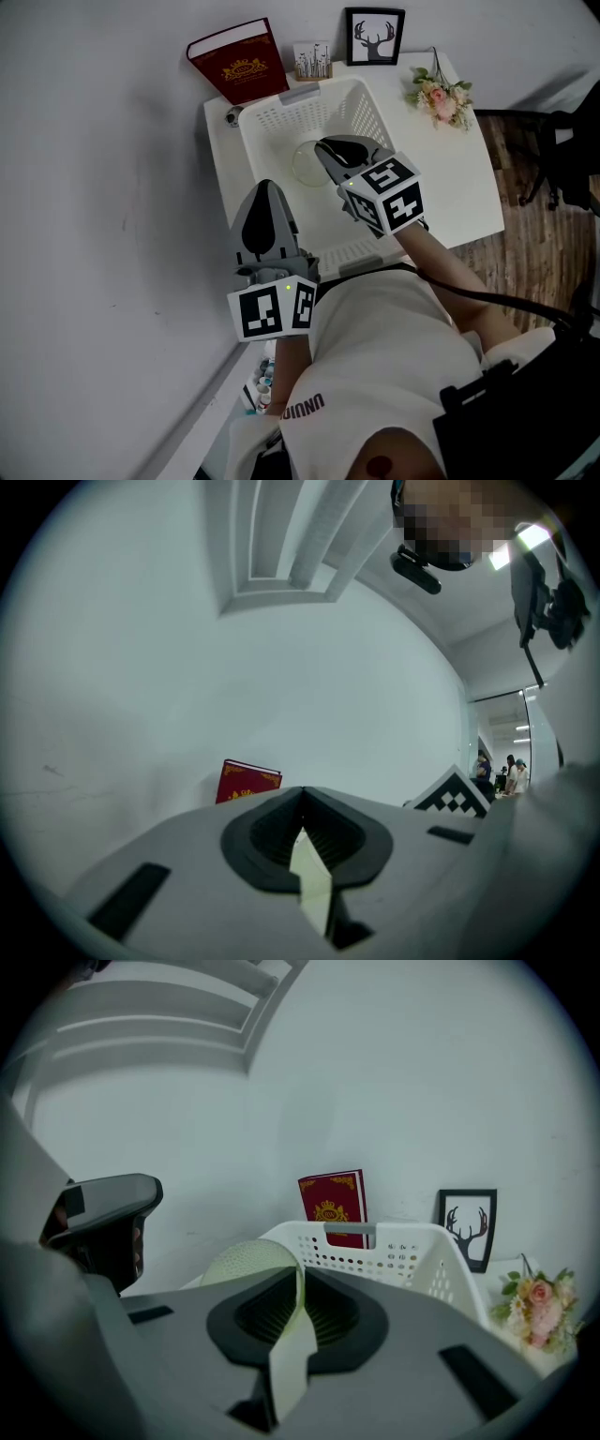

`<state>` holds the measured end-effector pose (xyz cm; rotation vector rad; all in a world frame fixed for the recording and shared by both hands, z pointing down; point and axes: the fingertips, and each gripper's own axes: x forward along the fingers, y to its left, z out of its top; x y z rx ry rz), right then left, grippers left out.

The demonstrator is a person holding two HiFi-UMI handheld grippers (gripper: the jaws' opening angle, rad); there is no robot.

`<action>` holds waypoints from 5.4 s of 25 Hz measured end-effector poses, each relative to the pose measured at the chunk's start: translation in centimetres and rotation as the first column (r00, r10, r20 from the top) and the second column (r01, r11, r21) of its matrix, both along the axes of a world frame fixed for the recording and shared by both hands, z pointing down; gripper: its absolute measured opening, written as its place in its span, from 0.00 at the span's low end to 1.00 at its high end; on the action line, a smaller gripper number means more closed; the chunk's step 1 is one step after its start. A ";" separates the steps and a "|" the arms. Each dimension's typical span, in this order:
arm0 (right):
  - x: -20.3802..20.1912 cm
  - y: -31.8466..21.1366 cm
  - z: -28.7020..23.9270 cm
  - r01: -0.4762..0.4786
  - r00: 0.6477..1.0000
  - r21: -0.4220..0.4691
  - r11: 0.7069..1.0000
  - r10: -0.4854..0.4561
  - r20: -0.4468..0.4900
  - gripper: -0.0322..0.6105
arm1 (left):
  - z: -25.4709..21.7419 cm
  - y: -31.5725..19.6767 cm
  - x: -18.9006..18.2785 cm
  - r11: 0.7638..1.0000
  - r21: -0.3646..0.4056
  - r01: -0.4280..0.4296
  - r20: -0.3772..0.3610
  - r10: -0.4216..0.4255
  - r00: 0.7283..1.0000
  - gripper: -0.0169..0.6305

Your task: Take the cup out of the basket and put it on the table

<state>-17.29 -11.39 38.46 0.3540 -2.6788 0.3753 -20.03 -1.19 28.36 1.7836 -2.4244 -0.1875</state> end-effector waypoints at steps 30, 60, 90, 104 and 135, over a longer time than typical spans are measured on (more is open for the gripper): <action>5.4 -2.5 -3.2 -0.153 0.982 -0.051 0.987 0.158 0.100 0.11 | -0.8 -3.3 3.6 0.990 -0.007 -0.140 0.021 0.140 0.990 0.05; 8.8 -3.3 -7.4 -0.232 0.949 -0.037 0.972 0.235 0.211 0.11 | -0.7 -4.5 5.6 0.979 -0.009 -0.202 0.015 0.202 0.979 0.05; 13.2 -6.0 -8.3 -0.357 0.904 -0.029 0.934 0.353 0.243 0.11 | -0.7 -6.2 7.5 0.963 -0.017 -0.270 0.024 0.271 0.962 0.05; 15.3 -6.9 -8.1 -0.407 0.885 -0.028 0.913 0.402 0.236 0.11 | -0.8 -7.1 8.8 0.952 -0.022 -0.304 0.031 0.305 0.952 0.05; 20.8 -9.1 -6.2 -0.514 0.836 -0.047 0.856 0.512 0.199 0.11 | -0.6 -8.6 11.7 0.934 -0.030 -0.357 0.036 0.358 0.933 0.05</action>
